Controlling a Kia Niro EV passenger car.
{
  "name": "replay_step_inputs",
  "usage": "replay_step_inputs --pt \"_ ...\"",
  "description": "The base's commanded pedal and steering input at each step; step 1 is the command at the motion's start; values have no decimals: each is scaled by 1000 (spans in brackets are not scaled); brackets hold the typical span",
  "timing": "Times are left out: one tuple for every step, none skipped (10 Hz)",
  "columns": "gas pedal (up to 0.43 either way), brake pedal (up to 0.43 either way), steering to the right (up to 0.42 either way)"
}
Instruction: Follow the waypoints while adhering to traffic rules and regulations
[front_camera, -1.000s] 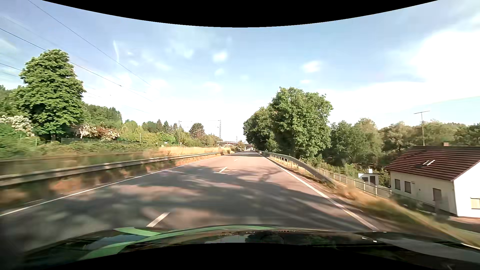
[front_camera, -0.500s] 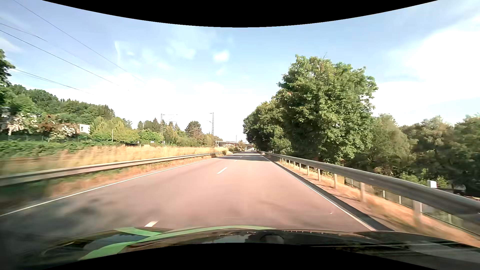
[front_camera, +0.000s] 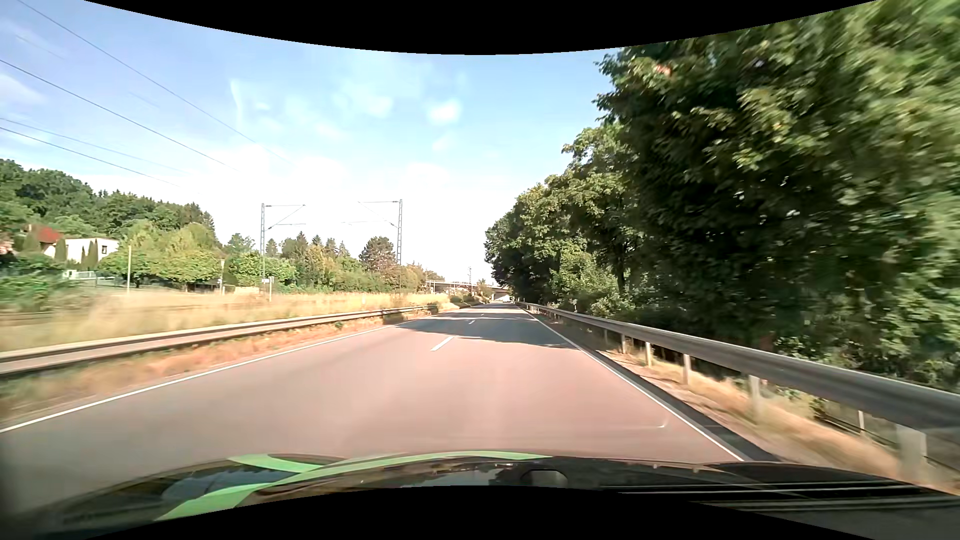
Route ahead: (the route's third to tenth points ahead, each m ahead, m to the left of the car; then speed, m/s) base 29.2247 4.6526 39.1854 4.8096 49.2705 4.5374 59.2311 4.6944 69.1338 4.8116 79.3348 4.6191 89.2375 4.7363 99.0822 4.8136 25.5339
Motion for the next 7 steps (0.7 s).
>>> replay_step_inputs --pt "260 0 -3" --pt "268 0 -3" --pt "280 0 -3" --pt "280 0 -3" --pt "280 0 -3" --pt "280 0 -3" --pt "280 0 -3"
